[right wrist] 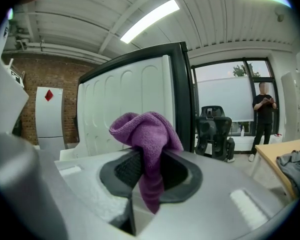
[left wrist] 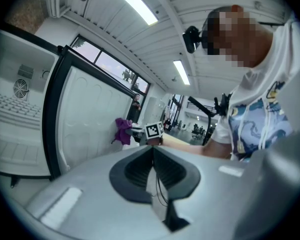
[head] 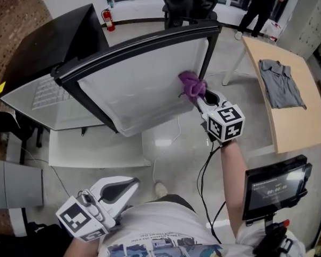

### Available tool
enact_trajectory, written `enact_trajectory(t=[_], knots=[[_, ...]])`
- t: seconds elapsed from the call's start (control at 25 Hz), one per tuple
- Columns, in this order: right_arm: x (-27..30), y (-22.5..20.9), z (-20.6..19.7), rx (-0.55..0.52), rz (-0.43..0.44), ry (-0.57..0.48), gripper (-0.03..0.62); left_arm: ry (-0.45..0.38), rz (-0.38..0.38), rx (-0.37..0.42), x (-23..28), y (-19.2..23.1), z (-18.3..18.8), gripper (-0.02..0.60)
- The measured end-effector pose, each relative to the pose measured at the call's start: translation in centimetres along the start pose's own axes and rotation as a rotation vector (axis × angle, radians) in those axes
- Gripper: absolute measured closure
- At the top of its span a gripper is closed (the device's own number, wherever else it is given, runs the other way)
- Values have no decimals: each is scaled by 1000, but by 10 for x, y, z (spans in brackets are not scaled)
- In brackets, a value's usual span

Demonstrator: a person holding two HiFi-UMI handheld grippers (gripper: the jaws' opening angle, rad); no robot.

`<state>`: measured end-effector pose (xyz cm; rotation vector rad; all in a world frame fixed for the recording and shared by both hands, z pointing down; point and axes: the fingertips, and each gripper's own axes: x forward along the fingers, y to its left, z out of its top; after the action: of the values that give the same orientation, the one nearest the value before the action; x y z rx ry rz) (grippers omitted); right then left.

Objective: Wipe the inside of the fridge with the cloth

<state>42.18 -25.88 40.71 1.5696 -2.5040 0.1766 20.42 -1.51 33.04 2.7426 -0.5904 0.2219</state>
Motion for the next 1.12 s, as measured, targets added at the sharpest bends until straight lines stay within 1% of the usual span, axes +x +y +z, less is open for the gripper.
enact_trajectory(t=[0.12, 0.32, 0.44, 0.56, 0.64, 0.84, 1.0, 1.12], knots=[[-2, 23, 5, -6, 72, -22, 516, -1, 3, -4, -3, -1, -2, 575], [7, 89, 6, -45, 270, -31, 514, -6, 11, -10, -8, -2, -4, 575], [15, 131, 5, -88, 380, -25, 514, -9, 17, -10, -12, -3, -4, 575], [25, 171, 3, -137, 480, -10, 514, -16, 38, -12, -19, -3, -4, 575], [34, 193, 1, -158, 529, 0, 515, -20, 64, -16, -27, -1, -5, 575], [61, 232, -8, -207, 606, 22, 515, -28, 132, -31, -47, 7, -10, 575], [80, 245, -22, -256, 630, 58, 516, -33, 172, -43, -56, 12, -10, 575], [87, 245, -29, -283, 630, 80, 515, -36, 188, -46, -59, 15, -9, 575]])
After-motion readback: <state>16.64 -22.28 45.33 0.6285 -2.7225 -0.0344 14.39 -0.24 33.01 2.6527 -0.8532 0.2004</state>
